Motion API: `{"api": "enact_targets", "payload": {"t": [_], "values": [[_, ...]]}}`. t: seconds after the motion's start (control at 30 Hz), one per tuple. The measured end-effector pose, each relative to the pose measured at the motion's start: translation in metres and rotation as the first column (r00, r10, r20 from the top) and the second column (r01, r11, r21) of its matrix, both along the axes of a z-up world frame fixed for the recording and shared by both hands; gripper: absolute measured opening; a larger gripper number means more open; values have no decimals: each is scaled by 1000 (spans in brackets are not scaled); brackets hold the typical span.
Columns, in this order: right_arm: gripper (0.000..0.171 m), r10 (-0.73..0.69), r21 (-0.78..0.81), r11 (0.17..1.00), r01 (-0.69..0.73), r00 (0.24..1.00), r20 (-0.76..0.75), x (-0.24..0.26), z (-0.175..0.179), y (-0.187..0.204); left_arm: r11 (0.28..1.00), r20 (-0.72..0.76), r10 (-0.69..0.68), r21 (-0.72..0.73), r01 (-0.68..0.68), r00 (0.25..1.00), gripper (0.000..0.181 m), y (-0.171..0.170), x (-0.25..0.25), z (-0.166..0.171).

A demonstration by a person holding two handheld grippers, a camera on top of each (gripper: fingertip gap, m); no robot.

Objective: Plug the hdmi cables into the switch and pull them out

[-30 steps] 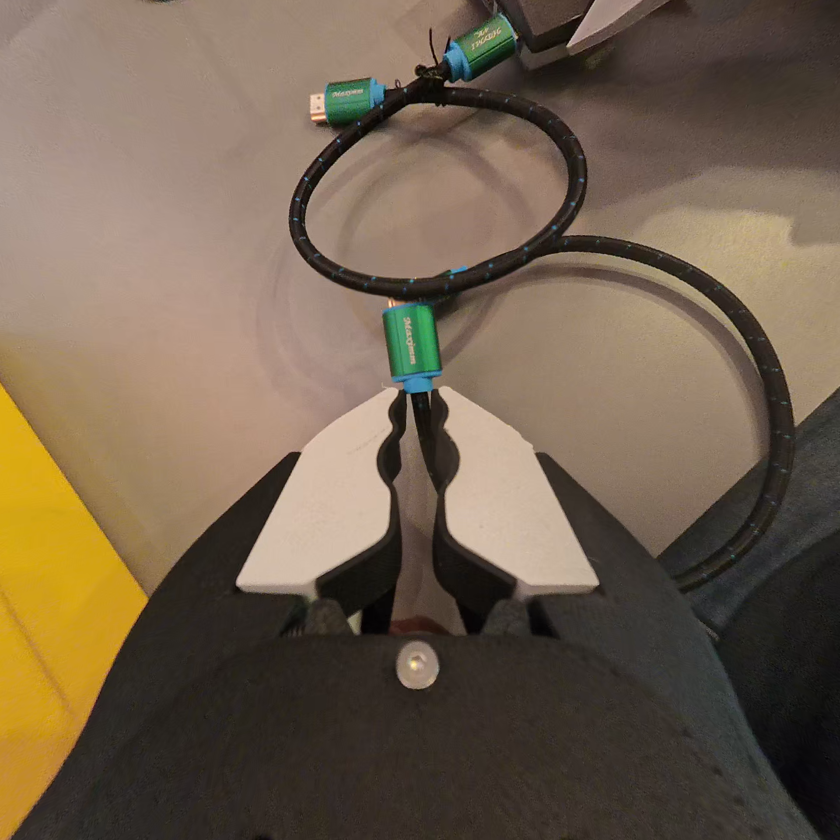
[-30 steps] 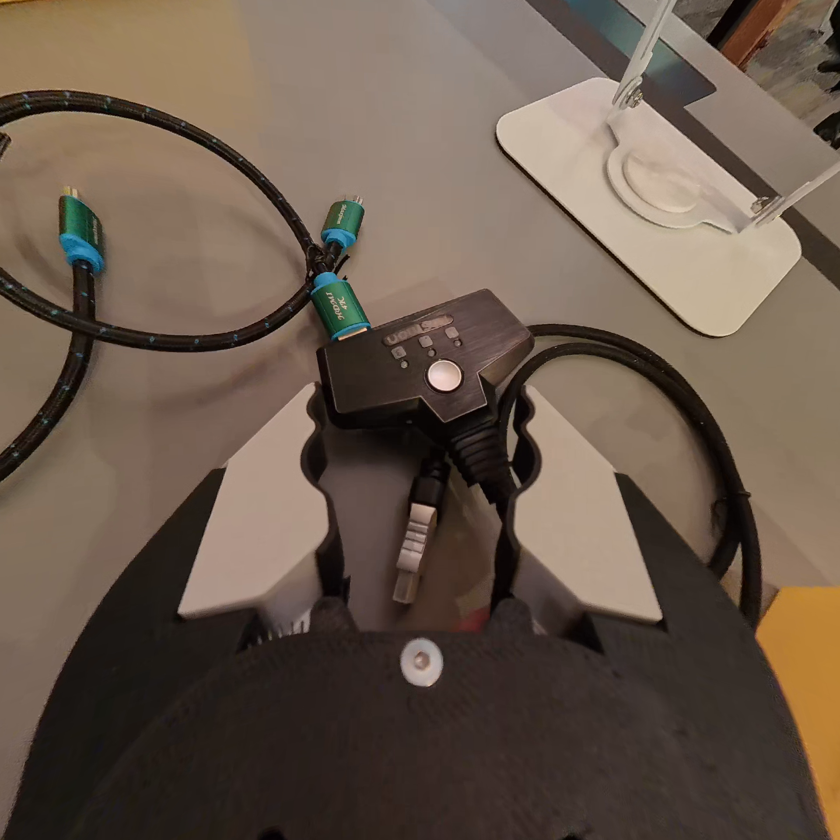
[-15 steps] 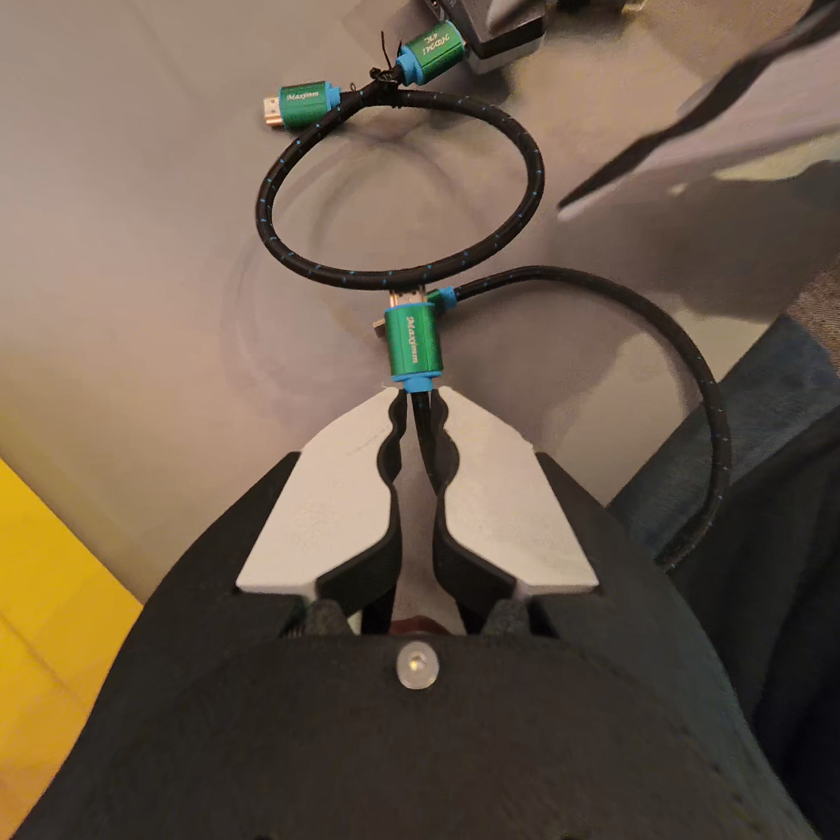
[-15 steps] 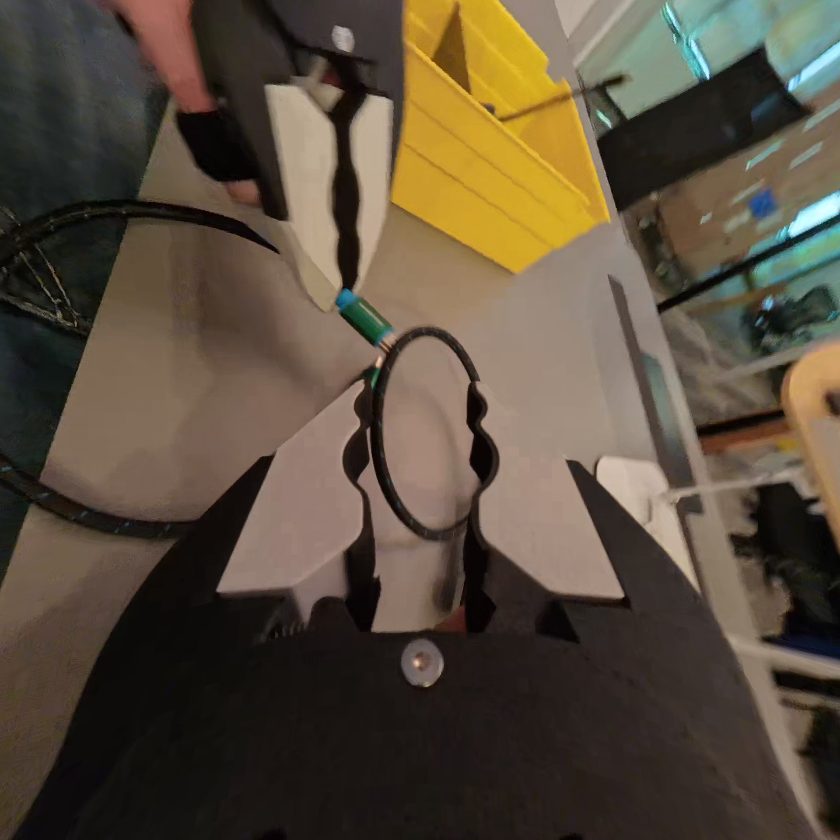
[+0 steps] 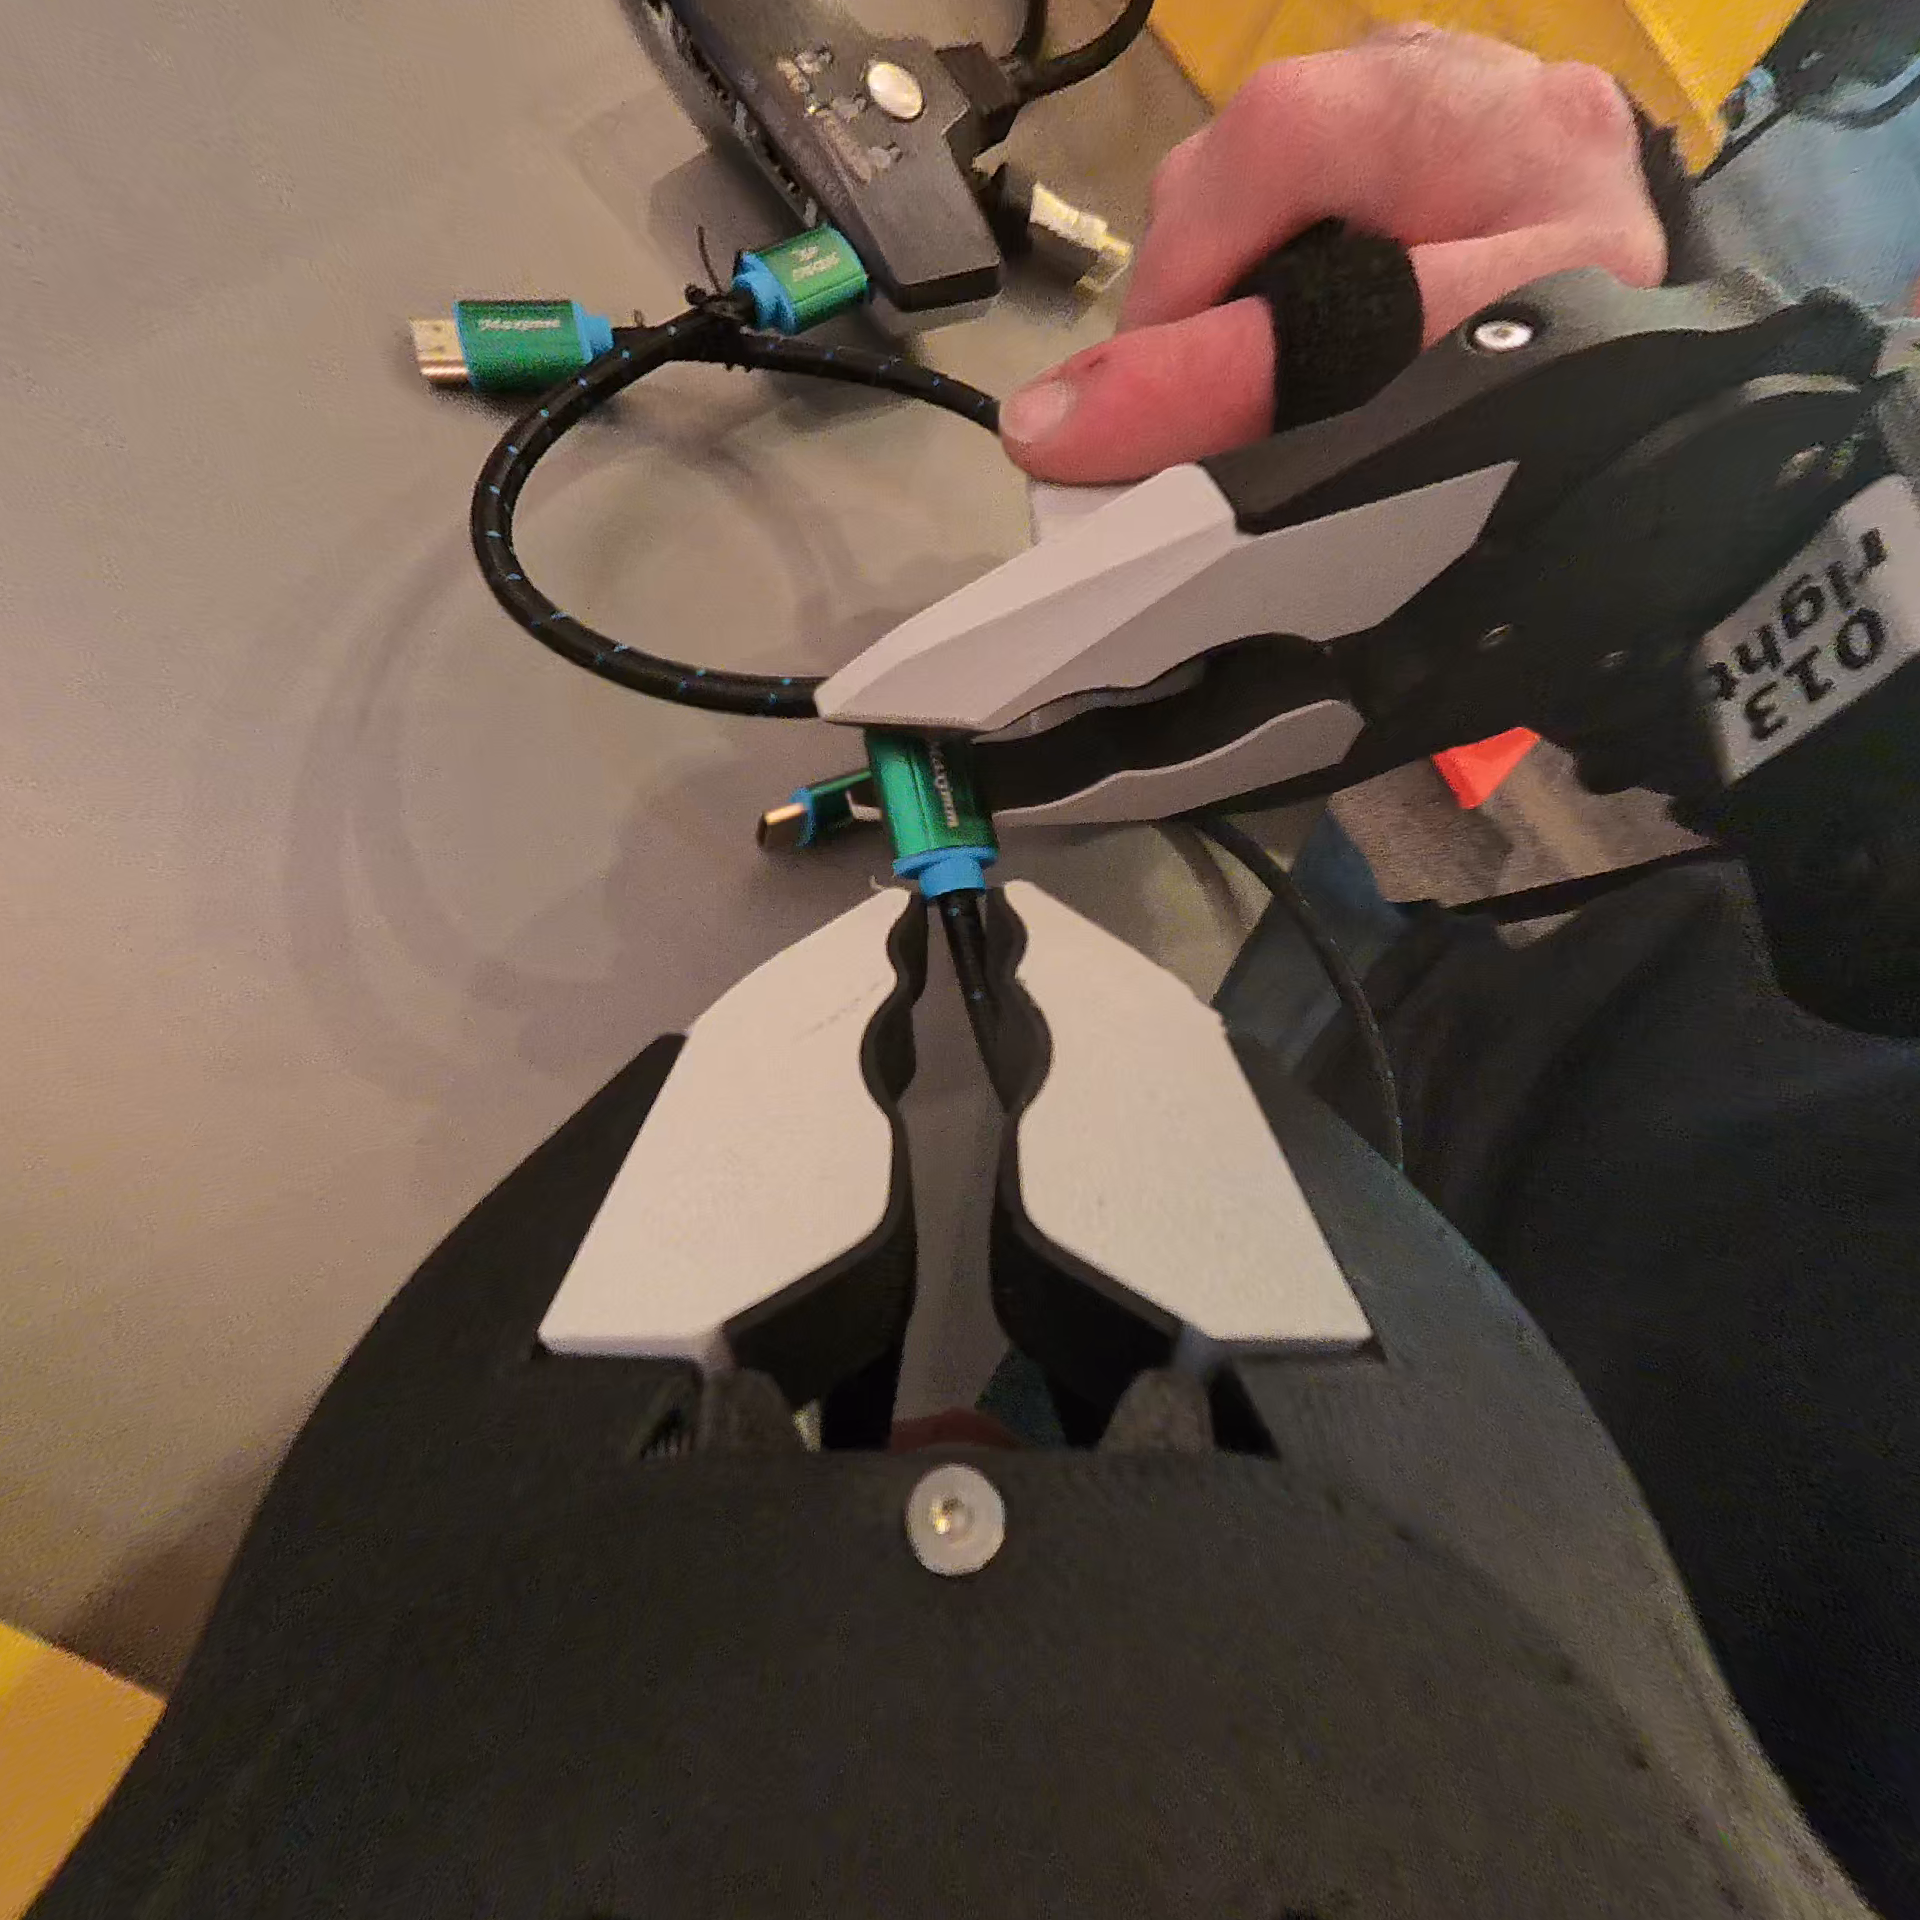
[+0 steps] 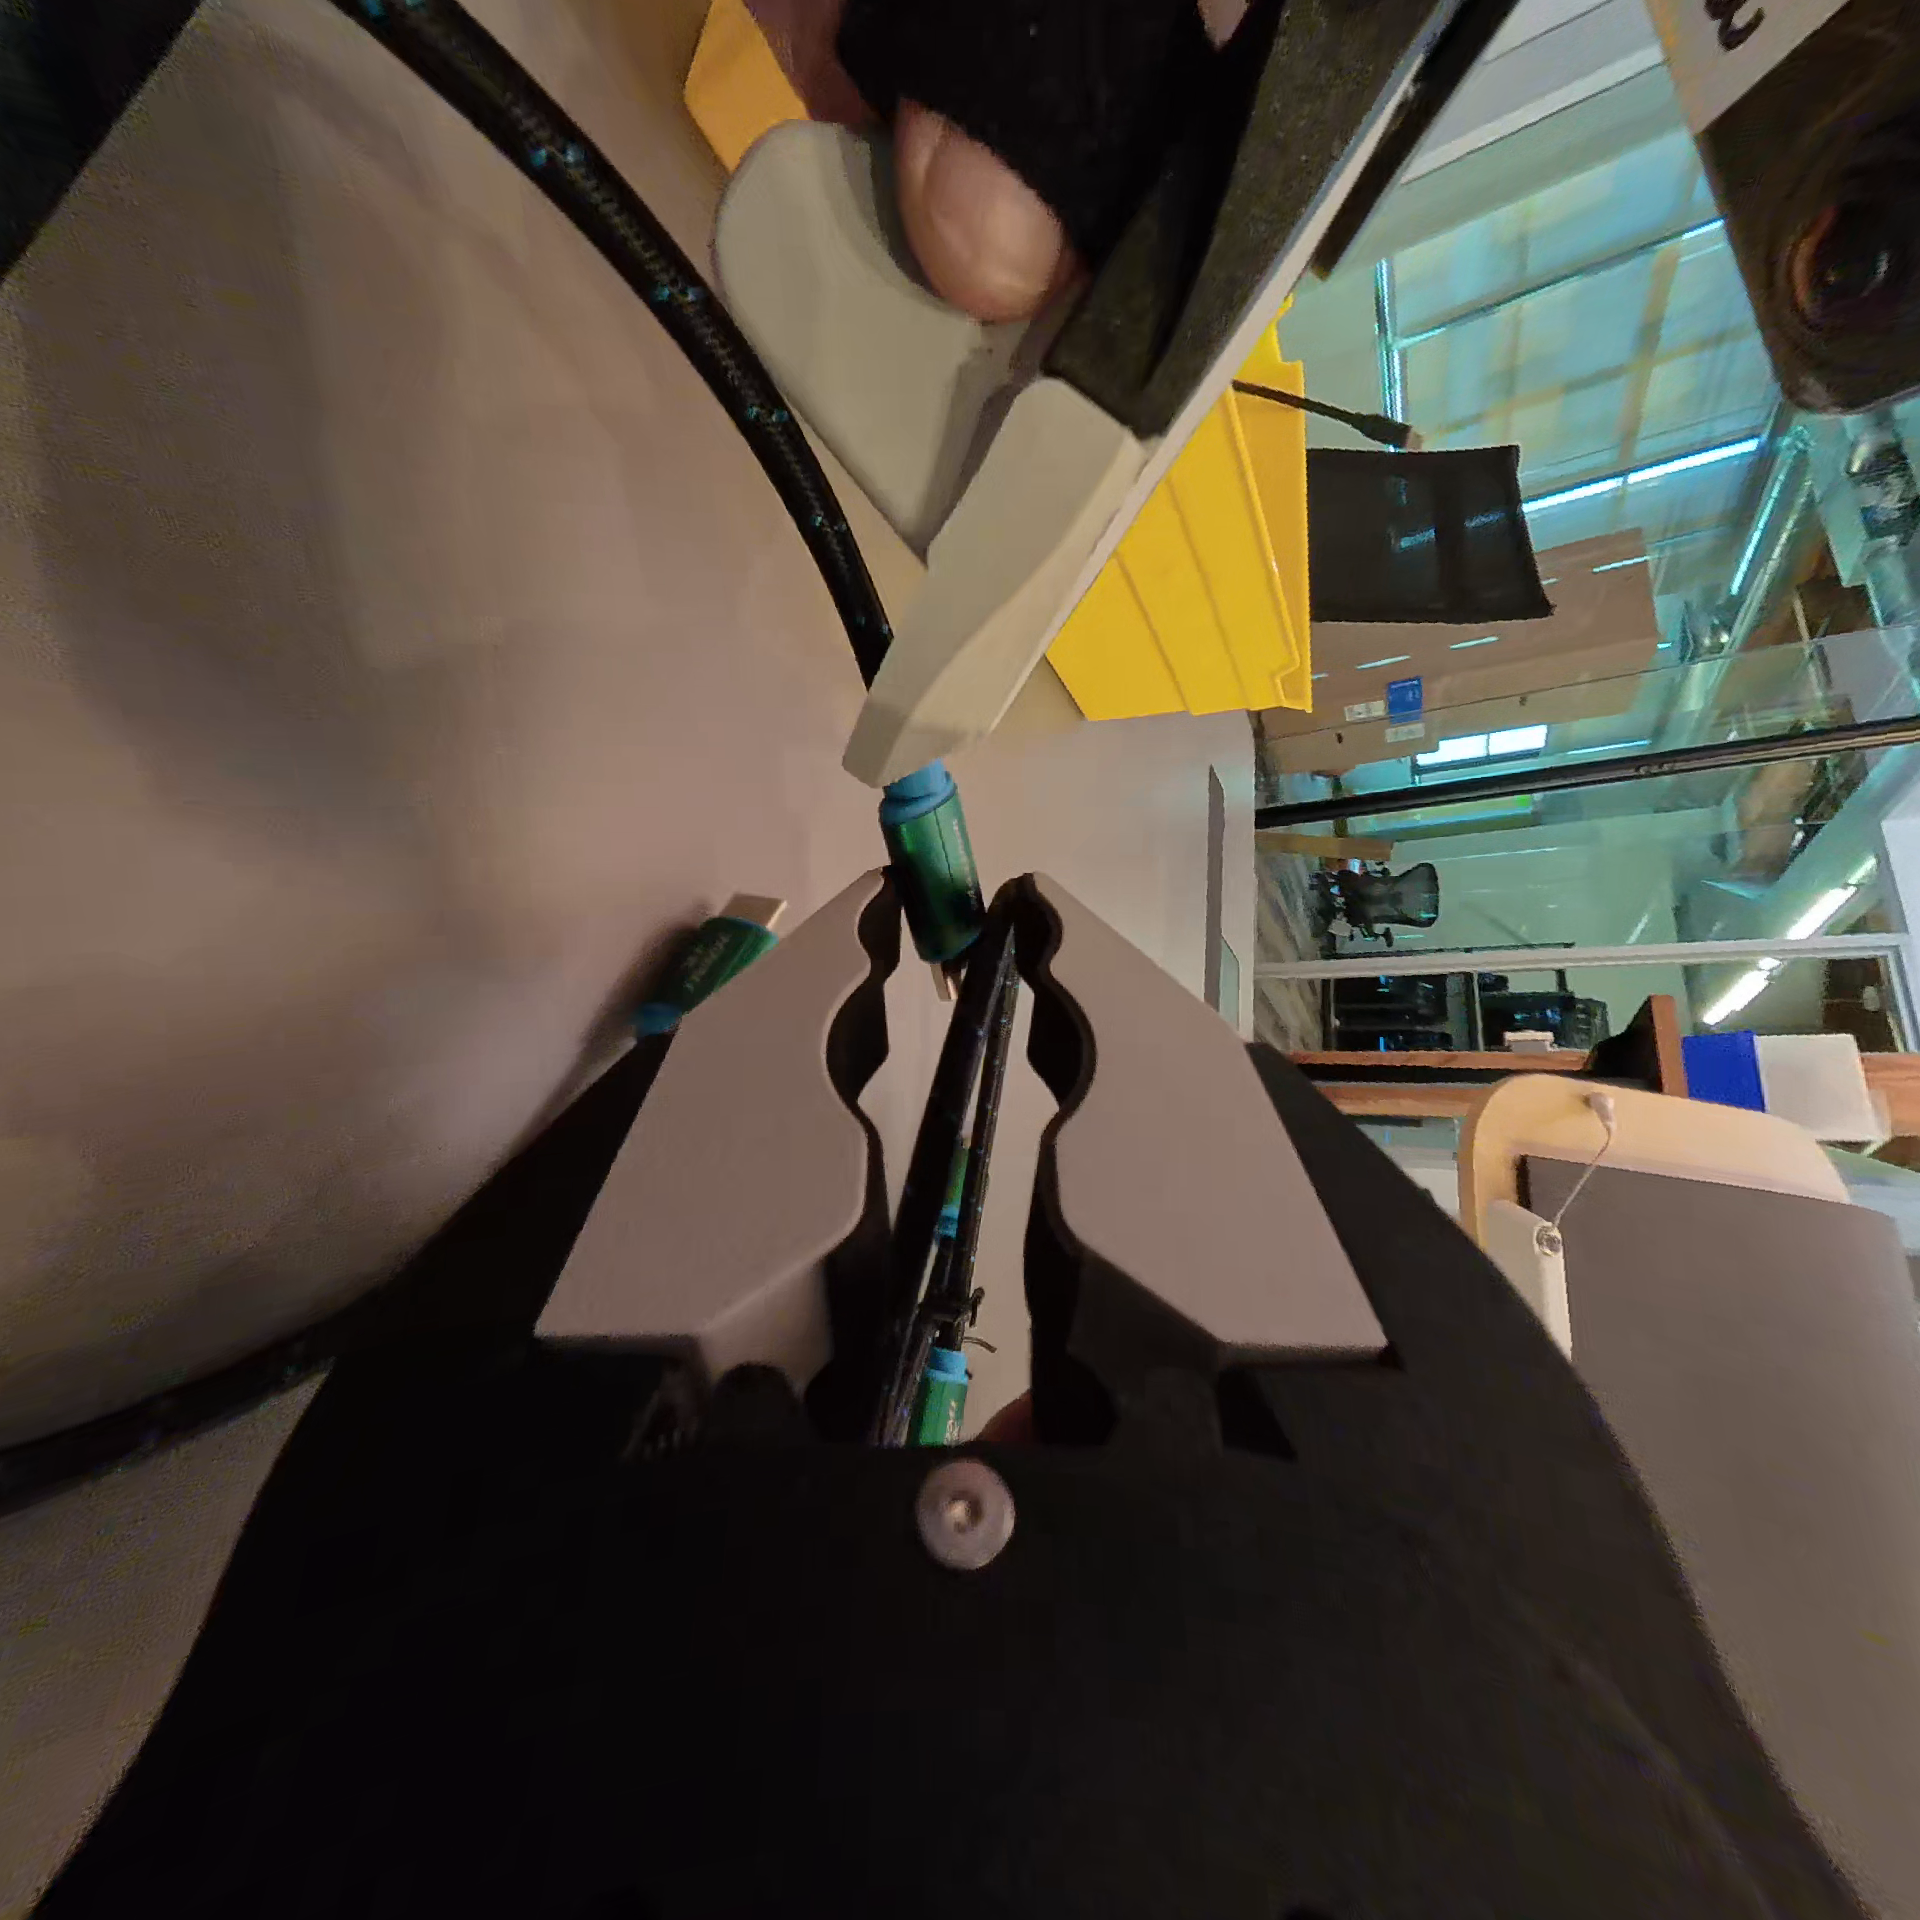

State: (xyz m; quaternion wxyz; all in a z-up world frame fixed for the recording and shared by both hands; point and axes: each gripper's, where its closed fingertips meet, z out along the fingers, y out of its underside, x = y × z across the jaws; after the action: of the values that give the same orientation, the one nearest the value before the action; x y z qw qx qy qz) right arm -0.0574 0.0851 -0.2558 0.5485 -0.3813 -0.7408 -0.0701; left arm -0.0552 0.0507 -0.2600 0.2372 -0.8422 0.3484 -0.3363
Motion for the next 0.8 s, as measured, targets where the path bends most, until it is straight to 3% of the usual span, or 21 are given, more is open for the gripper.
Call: {"api": "enact_targets", "payload": {"t": [0.03,0.2,0.43,0.53,0.63,0.7,0.8], "values": [[19,7,-12,1000,-7,1000,-2,1,2,0,1000,22,-7,-17,7,1000,10,0,1,3],[12,10,-97,995,-8,1000,16,3,5,1,1000,62,-26,-15,27,998,13,2,3,15],[10,-33,-429,903,20,999,-24,2,2,-2,972,75,15,232,-32,997,22,18,-11,58],[10,-64,-656,754,-8,994,-85,1,9,-6,933,135,58,344,-102,989,21,28,-22,83],[10,-57,-841,533,-94,987,-147,3,19,-14,894,123,57,435,-106,991,17,31,-34,95],[9,-37,-908,391,-148,984,-177,6,24,-20,874,11,36,484,-37,999,19,30,-39,89],[10,26,-950,259,-175,984,-174,10,24,-29,827,-146,-61,547,132,987,32,22,-31,80]]}}
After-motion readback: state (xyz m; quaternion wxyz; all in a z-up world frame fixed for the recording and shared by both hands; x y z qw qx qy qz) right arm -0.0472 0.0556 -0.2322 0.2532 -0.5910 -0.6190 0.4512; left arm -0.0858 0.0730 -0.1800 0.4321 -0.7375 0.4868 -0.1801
